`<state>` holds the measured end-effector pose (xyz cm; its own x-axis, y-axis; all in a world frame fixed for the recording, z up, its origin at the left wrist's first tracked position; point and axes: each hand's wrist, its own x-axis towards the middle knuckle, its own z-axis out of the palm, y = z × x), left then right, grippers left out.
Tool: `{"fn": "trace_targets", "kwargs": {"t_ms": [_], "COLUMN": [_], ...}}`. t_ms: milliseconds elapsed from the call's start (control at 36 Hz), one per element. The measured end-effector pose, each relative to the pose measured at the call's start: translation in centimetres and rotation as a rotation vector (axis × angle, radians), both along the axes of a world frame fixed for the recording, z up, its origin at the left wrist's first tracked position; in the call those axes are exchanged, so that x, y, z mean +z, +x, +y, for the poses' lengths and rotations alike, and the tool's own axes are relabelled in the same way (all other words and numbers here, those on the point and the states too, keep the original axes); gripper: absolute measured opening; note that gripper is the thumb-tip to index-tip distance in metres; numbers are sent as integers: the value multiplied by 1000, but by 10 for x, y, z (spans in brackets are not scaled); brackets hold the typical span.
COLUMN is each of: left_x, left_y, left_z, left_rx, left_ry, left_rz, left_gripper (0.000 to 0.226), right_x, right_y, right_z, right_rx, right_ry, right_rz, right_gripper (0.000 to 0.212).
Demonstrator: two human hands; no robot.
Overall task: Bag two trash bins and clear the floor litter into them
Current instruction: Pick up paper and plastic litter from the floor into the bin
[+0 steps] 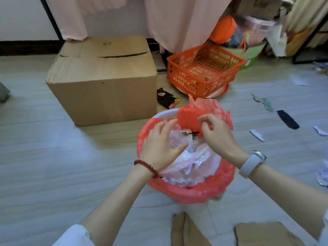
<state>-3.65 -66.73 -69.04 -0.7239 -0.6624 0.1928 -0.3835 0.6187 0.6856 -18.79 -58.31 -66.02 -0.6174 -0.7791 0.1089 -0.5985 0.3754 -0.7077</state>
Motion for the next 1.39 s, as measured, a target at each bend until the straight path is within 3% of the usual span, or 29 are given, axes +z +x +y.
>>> {"fn": "trace_targets", "kwargs": {"t_ms": [111,194,306,444,583,778,944,1028,1167,1389], "left_x": [-20,-24,-5,61,161,328,439,468,494,490], "left_y": [-24,-36,-41,-49,-64,-85,-105,-117,-145,-210], "left_z": [22,28,44,79,120,172,196,203,203,168], "left_rx": [-5,25,26,64,58,69,172,208,306,367], "left_ry": [-181,-243,-129,48,291,409,515,527,583,578], "left_rz": [-385,-584,-727,-757,-717,-598,-512,-489,-447,-467], "left_gripper": [76,67,62,44,43,39,34,32,29,26], "right_x": [-46,-64,-46,19,112,271,382,409,426,434], "right_y": [-41,-49,-42,-39,-47,-65,-84,-101,-141,-238], "right_z": [41,60,86,139,195,249,278,291,292,234], "right_rx": [54,167,185,43,-158,-342,-375,-416,-481,-374], "right_ry": [271,343,240,254,372,446,369,331,309,300], "right_rz": [277,242,72,-247,-535,-734,-833,-877,-911,-905], "right_gripper": [47,42,45,37,32,28,26,17,18,18]}}
